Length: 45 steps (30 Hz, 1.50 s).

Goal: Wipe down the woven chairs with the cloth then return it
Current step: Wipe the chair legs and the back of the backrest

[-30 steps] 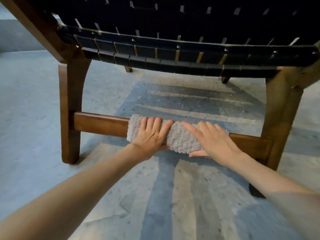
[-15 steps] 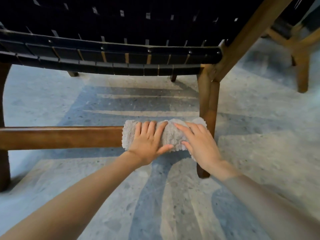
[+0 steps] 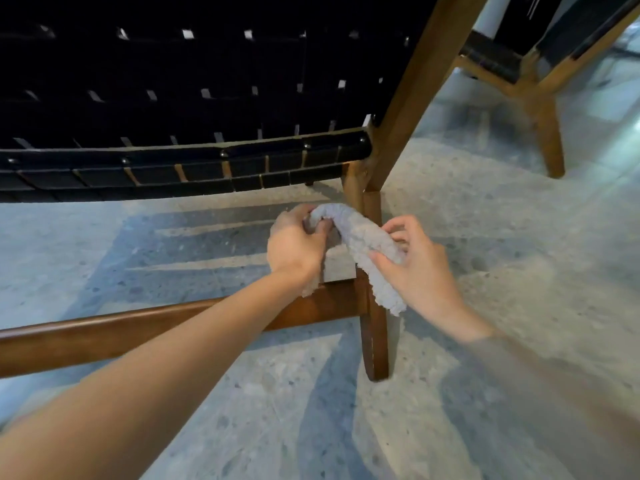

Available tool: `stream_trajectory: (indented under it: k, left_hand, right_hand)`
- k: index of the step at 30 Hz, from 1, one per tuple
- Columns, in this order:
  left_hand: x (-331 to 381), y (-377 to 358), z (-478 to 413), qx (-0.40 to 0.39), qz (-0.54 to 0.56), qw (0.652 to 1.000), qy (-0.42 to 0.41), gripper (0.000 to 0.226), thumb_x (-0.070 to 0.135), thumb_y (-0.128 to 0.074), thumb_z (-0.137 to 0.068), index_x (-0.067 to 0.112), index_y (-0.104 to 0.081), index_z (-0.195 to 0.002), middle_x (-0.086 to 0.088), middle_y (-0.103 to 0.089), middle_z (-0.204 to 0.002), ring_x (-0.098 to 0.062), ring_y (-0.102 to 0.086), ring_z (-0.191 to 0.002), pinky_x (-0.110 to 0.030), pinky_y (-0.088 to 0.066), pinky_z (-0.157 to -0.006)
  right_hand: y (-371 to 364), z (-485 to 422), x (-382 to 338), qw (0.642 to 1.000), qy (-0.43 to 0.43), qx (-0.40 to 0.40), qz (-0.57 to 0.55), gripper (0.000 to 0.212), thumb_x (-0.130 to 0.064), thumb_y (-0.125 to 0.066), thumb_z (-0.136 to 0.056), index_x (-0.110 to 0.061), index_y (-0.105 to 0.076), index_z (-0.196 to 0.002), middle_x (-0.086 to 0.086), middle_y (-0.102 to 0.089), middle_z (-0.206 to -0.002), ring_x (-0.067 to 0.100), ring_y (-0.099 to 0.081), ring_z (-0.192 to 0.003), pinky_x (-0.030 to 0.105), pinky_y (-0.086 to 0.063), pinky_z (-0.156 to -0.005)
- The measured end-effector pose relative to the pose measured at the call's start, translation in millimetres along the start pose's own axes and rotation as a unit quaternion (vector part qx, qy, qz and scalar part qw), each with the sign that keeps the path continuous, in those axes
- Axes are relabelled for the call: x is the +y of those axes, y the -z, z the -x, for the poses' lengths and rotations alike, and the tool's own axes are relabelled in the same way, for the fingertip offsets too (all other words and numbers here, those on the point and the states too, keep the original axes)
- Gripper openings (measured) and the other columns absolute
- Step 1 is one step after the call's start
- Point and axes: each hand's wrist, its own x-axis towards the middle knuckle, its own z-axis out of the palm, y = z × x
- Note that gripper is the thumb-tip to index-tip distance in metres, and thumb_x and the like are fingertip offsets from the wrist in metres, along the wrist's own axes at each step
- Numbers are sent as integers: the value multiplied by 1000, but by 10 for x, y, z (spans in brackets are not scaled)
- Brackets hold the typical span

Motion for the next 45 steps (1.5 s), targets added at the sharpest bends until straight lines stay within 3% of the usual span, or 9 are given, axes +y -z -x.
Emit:
stream_trajectory:
  k: [7, 10, 15, 18, 23, 29, 35, 42, 45]
  left_hand:
    - [609, -441, -362, 76, 248, 945, 199, 22, 17, -57, -93, 20, -56, -114, -4, -59, -115, -18, -57, -102, -29, -47, -85]
    - [688, -534, -399, 69, 279, 946, 151, 22, 17, -45, -99, 9, -57, -116, -7, -62, -110, -23, -58, -105, -36, -48, -95]
    - [382, -636, -390, -41, 265, 962, 56, 43, 25, -36, -102, 16, -35, -145, -5, -37, -146, -17, -39, -133, -40, -34, -111]
    - [261, -640, -364, -96, 253, 963, -6, 48, 26, -36, -102, 28, -24, -148, 1, -25, -149, -4, -36, -125, -29, -32, -112]
    - [71, -673, -186, -105, 219, 967, -80, 51, 25, -43, -100, 28, -25, -147, 7, -26, -129, 15, -37, -102, 1, -33, -88]
    - [-223, -659, -6, -179, 117, 974, -79, 58, 30, -48, -98, 29, -21, -150, -6, -33, -145, -4, -48, -112, -32, -45, -102]
    - [-361, -678, 204, -183, 68, 978, -73, 73, 29, -55, -94, 23, -11, -152, -4, -35, -147, -16, -52, -115, -24, -42, -95]
    - [-80, -575, -43, -163, 202, 965, -36, 71, 17, -53, -95, 13, -9, -151, -9, -28, -152, -19, -32, -139, -40, -33, -112]
    - [158, -551, -264, -160, 233, 959, -36, 67, 17, -42, -100, 15, -1, -152, -6, -19, -157, -18, -23, -143, -40, -28, -115]
  right_hand:
    - [289, -494, -132, 976, -202, -30, -78, 29, -15, -68, -86, -22, -46, -104, -1, -55, -99, 14, -54, -88, 23, -42, -66]
    - [230, -633, -181, 971, -226, -43, -67, 27, -13, -67, -86, -20, -45, -99, -3, -51, -86, 16, -53, -85, 26, -42, -68]
    - [57, -649, -95, 977, -206, -63, -8, 22, -9, -56, -91, -16, -40, -103, 6, -51, -93, 21, -53, -86, 30, -42, -66]
    - [5, -568, 10, 984, -170, -48, -4, 22, -10, -55, -91, -14, -42, -108, 7, -53, -93, 21, -54, -82, 27, -39, -57]
    - [-10, -341, 221, 986, -165, -35, -10, 26, -14, -56, -92, -16, -45, -116, 6, -57, -112, 23, -58, -100, 43, -49, -88]
    - [-120, -57, 439, 981, -185, -59, -25, 18, -10, -62, -86, -20, -47, -89, -3, -56, -85, 7, -55, -75, 22, -45, -61]
    - [-213, 183, 595, 964, -255, -74, -30, 17, -14, -66, -82, -19, -51, -87, -5, -59, -78, 4, -57, -65, 16, -40, -50]
    - [-123, -38, 439, 983, -161, 32, -78, 19, -9, -67, -84, -18, -58, -98, -9, -61, -90, 1, -57, -82, 7, -42, -68]
    - [-78, -289, 322, 979, -153, 89, -100, 25, -11, -67, -87, -15, -63, -110, -1, -65, -106, 11, -60, -99, 22, -49, -87]
